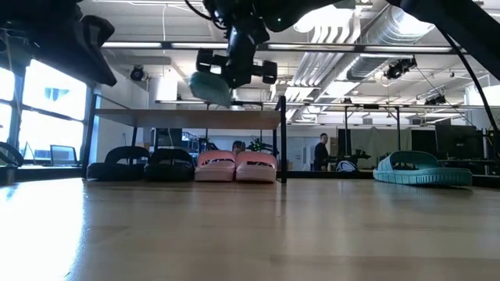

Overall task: Pick and place slides into the shelf
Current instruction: Put the left green slipper on the shelf

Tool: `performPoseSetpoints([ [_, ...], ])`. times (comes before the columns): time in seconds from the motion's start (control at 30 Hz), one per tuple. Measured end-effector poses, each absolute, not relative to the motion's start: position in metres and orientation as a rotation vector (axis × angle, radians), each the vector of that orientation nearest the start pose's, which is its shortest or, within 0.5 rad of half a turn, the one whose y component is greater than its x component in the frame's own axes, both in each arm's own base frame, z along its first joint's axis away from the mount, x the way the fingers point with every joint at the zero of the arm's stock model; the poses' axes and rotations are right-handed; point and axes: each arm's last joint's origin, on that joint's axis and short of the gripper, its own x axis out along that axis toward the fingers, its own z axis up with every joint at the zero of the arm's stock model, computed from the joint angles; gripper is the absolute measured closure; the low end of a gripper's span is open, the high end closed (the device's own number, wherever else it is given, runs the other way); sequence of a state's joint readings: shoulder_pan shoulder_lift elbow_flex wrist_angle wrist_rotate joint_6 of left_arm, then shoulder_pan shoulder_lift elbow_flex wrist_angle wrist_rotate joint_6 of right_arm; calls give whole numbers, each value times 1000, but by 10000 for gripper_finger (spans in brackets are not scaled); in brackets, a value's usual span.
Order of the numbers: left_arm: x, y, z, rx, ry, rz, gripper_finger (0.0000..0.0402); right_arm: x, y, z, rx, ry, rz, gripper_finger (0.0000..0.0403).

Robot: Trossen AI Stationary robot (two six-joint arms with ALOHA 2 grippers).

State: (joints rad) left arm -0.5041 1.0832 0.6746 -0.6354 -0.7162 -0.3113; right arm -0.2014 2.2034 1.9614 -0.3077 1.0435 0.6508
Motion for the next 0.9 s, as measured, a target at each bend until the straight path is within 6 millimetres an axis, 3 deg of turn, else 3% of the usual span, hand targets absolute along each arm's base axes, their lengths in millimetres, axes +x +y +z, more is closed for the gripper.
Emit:
performPoseSetpoints([
  [0.2,174,-75,216,313,835,304,401,488,-121,259,306,127,-1345,403],
  [0.47,174,-75,215,311,840,298,401,489,-120,256,293,131,-1357,403],
  [0.9,174,-76,216,288,840,286,401,485,-139,254,335,164,-1328,396],
])
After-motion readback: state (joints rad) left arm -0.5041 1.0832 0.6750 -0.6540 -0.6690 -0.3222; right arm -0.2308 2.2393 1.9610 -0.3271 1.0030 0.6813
